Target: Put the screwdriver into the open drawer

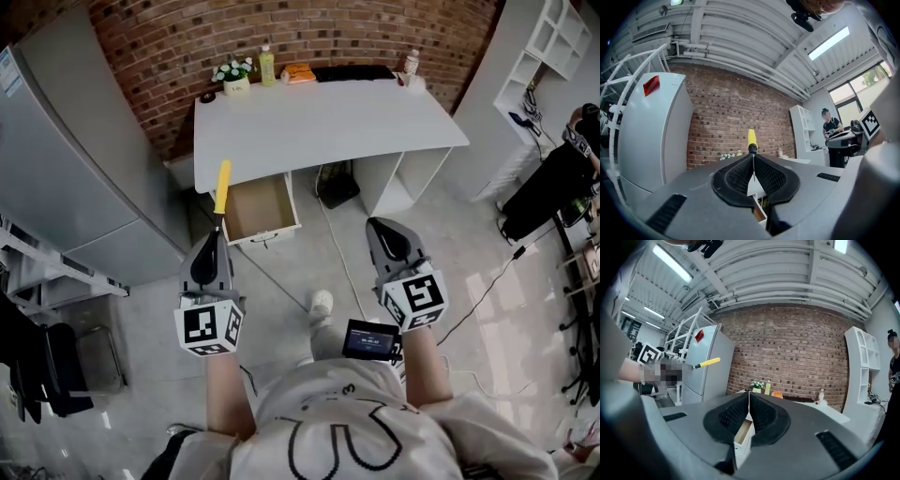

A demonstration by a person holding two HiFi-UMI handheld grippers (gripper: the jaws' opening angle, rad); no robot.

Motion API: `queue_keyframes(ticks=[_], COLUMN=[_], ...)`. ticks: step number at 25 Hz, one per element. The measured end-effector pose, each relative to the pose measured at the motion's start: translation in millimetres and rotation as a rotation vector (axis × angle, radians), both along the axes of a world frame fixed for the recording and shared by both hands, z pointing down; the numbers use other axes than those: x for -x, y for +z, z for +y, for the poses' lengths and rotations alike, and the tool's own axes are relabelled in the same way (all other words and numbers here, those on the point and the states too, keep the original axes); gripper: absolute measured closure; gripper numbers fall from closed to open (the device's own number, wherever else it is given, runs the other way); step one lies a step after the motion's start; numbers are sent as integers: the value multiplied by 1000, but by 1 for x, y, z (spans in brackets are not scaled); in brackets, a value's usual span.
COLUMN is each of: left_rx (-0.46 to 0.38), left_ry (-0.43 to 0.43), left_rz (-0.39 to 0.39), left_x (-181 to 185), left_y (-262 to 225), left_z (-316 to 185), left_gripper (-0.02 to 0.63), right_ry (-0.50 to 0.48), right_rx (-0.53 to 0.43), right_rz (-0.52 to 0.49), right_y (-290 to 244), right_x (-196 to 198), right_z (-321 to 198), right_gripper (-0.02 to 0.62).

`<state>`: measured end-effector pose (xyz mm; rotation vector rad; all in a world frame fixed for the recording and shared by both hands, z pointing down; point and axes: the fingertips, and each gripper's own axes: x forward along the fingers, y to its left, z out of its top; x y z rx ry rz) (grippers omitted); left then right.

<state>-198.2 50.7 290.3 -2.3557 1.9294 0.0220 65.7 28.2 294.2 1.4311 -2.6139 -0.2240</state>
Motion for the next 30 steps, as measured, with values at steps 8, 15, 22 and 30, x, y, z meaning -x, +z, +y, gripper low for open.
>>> queue_keyframes(ticks=[8, 15, 22, 30], left_rx=[19, 25, 61, 94], left_ry=[0, -3, -25, -71], left_rz=[13, 16, 30, 45], left_x=[1, 7, 1, 5], left_y=[12, 9, 17, 34], left_z=[-73, -152, -221, -267], left_gripper=[584, 584, 584, 584], right_ry=[2, -23, -18, -44], right_rx=[23, 21, 64, 105], right_rz=[-7, 3, 5, 11], right_y=[12, 5, 13, 29], right_x=[-6, 2, -14, -13], right_z=[-84, -167, -242, -297], right_gripper=[575, 575, 575, 574])
